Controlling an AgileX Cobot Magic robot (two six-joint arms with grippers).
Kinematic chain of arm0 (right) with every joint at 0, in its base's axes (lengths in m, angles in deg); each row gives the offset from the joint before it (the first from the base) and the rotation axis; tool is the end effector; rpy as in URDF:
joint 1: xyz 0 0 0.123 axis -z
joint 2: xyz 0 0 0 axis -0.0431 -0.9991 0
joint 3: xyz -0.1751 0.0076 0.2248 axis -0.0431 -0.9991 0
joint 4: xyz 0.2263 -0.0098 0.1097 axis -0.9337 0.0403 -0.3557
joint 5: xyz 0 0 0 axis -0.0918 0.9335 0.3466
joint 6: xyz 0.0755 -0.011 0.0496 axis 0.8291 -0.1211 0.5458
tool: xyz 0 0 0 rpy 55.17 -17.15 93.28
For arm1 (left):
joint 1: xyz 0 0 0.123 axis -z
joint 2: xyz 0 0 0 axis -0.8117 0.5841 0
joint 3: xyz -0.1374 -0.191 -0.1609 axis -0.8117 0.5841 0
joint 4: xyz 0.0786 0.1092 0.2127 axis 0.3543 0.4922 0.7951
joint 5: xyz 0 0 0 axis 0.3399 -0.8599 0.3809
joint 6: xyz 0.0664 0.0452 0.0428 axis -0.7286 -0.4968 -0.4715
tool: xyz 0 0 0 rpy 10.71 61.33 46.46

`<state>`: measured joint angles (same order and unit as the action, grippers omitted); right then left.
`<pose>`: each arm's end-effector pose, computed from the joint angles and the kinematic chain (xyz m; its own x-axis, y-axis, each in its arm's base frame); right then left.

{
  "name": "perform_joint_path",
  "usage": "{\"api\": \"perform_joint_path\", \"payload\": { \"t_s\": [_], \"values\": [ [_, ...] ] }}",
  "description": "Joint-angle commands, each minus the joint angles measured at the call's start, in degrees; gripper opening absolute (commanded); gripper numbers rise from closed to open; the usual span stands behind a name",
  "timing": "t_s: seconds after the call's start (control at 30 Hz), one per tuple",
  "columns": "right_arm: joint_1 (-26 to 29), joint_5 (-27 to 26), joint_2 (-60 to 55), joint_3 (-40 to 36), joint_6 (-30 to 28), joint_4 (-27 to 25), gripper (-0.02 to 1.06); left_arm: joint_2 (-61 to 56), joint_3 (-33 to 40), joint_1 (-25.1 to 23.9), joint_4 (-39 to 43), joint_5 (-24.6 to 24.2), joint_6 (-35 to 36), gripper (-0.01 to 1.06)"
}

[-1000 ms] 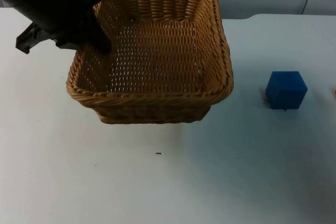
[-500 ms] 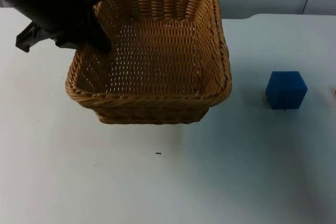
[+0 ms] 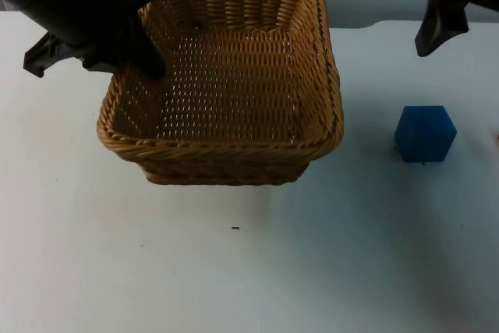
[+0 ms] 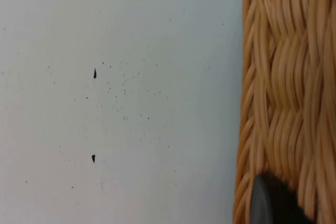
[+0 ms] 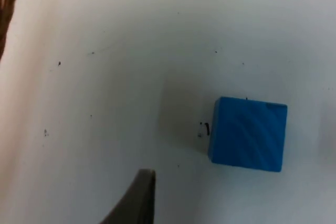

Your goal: Pick up the basket with the left hand and place the blue cube into the basket with the right hand.

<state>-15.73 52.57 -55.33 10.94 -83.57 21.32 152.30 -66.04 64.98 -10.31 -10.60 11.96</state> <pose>0.3554 0.0842 0.2340 -0.8766 -0.1538 -0.4559 -0.1868 0.9820 0.0279 0.3774 -0.1160 0.1841 -0.9471 -0.1623 -0.2769 0.0264 0.8205 -0.5711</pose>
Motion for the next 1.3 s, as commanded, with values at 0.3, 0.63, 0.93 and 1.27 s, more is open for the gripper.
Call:
{"api": "perform_joint_path", "payload": {
  "t_s": [0.3,0.63,0.93,1.27],
  "values": [
    [-0.12,-4.63,-8.89,0.47,2.18,0.45,1.04,-1.22,-0.16,0.32,-1.56,0.13,-0.05,0.0],
    [0.14,-7.47,-12.47,0.47,5.01,0.45,1.04,-1.22,-0.16,0.32,-1.56,0.0,-1.18,0.0],
    [0.14,-11.41,-16.66,0.47,7.71,0.45,1.04,-1.22,-0.16,0.32,-1.56,0.0,-1.22,0.0],
    [0.14,-15.63,-19.88,0.59,8.14,0.45,1.04,-1.22,-0.16,0.43,-1.56,0.0,-1.21,0.0]
  ]
}}
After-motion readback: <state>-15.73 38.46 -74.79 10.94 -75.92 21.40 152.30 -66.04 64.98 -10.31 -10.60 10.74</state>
